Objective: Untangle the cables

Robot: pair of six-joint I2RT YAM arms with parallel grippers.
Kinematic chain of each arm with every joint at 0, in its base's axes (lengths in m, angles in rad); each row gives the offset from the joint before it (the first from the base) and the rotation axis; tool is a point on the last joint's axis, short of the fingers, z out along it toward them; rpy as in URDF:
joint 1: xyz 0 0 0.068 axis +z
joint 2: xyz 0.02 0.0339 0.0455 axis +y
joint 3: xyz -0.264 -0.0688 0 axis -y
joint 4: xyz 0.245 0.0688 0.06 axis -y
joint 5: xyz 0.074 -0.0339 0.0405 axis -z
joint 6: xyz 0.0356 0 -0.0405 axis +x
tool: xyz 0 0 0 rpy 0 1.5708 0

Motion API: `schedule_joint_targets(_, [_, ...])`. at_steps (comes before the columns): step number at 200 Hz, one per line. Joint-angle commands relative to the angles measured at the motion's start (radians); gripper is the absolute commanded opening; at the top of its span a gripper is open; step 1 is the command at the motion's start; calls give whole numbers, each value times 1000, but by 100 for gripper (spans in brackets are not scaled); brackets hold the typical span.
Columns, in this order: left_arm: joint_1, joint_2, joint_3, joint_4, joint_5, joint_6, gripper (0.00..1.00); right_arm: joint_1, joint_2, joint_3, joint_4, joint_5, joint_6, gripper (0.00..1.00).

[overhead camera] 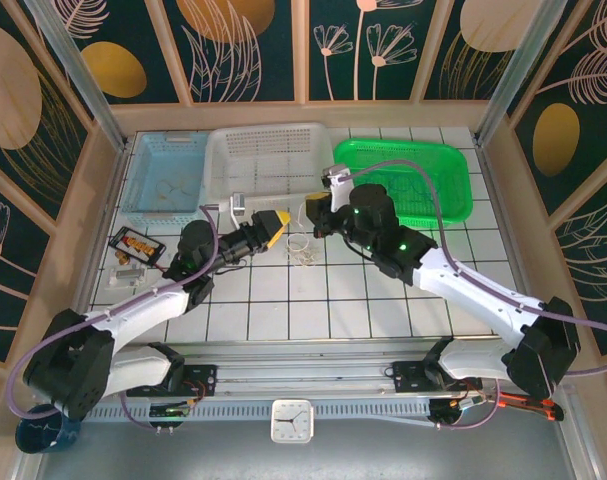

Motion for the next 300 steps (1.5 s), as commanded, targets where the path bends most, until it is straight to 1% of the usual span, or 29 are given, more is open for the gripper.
schedule_joint_targets(1, [-5,17,-4,74,-10,-33,76,20,9,15,50,12,-14,0])
schedule_joint_targets(25, [-5,30,-6,85,-26,-34,74,40,7,14,55,12,-14,0])
schedule_joint_targets(38, [-5,32,-11,90,-42,-34,72,52,6,13,55,32,-13,0])
schedule_joint_targets(98, [-5,58,-18,110,-88,-40,61,102,-22,2,71,48,-5,0])
schedule_joint_targets(110, [-5,63,-17,114,-91,-40,57,106,-30,-2,74,51,-2,0])
schedule_joint_targets(129, [-5,69,-15,114,-101,-40,48,111,-41,-9,79,55,2,0])
schedule_joint_targets(157, [-5,84,-13,125,-106,-40,41,112,-59,-18,83,63,6,0])
schedule_joint_targets(222, [-4,104,-1,137,-107,-32,41,115,-89,-30,92,53,20,0])
schedule_joint_targets(256, [-5,112,7,141,-102,-27,47,121,-83,-35,100,48,22,0])
schedule_joint_targets(300, [-5,112,2,157,-94,-29,46,123,-70,-40,103,58,17,0])
